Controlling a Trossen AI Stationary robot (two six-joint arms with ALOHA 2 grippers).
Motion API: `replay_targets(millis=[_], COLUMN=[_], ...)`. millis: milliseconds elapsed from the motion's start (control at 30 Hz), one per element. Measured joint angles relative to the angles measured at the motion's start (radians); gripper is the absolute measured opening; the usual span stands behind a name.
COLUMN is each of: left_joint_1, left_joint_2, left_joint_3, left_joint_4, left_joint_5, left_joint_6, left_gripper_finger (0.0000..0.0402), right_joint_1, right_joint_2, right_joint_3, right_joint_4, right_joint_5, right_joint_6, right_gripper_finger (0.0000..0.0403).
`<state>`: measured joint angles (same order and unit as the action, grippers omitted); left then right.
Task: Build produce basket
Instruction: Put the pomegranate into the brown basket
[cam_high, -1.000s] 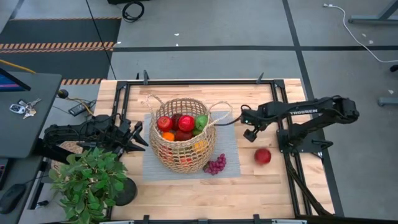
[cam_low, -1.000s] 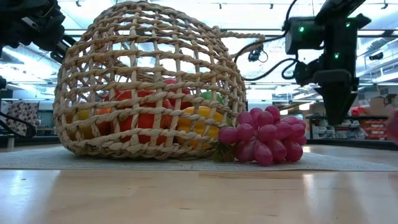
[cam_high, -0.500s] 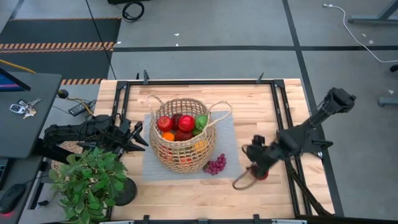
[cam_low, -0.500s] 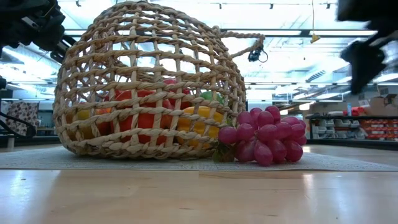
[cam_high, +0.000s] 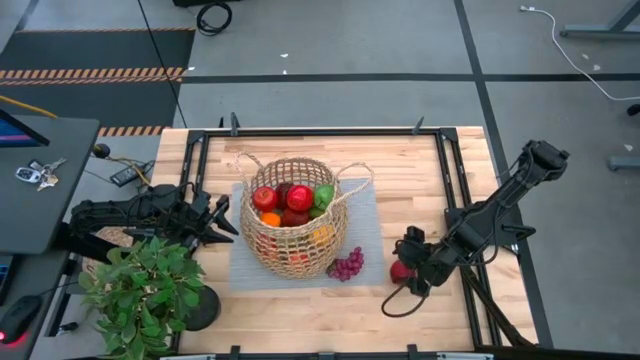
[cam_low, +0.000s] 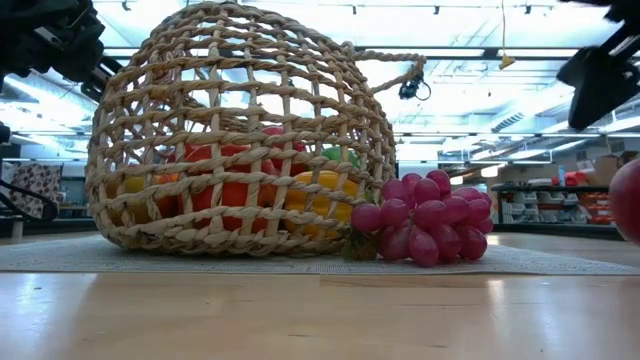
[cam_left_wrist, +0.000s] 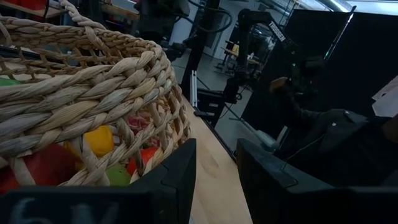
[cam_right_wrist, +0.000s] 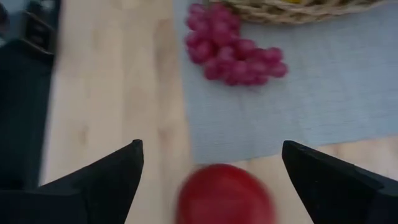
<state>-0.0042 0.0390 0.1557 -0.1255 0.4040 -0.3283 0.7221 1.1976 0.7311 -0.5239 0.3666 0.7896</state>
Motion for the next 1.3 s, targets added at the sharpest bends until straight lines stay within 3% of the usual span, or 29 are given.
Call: replay_targets(millis=[267, 467, 667, 733, 800, 967, 1033, 1300], left_joint_1=[0.000, 0.000, 0.000, 0.000, 0.000, 0.000, 0.000, 0.000], left_joint_2=[0.000, 0.000, 0.000, 0.000, 0.000, 0.000, 0.000, 0.000], left_joint_3=[0.000, 0.000, 0.000, 0.000, 0.000, 0.000, 0.000, 0.000], left_joint_4=[0.000, 0.000, 0.000, 0.000, 0.000, 0.000, 0.000, 0.000], left_joint_5=[0.000, 0.000, 0.000, 0.000, 0.000, 0.000, 0.000, 0.000], left_joint_6=[0.000, 0.000, -0.001, 0.000, -0.001, 0.000, -0.001, -0.001], left_gripper_finger=[0.0121, 0.0121, 0.0121, 0.0121, 0.0121, 0.0121, 0.0121, 0.0121], right_joint_1=[0.097, 0.186, 0.264, 0.305, 0.339, 0.391, 0.392, 0.416], right_joint_2=[0.000, 0.049, 0.093, 0.094, 0.087, 0.114, 0.153, 0.380], right_joint_3=[0.046, 0.122, 0.148, 0.143, 0.125, 0.046, 0.011, -0.029], right_joint_4=[-0.017, -0.201, -0.431, -0.481, -0.430, -0.294, -0.258, -0.086], right_joint_5=[0.076, 0.163, 0.107, 0.193, 0.302, 0.400, 0.408, 0.653], right_joint_6=[0.071, 0.230, 0.449, 0.500, 0.517, 0.565, 0.586, 0.647], right_gripper_finger=[0.0366, 0.0361, 0.0361, 0.0361, 0.0361, 0.0361, 0.0361, 0.0361])
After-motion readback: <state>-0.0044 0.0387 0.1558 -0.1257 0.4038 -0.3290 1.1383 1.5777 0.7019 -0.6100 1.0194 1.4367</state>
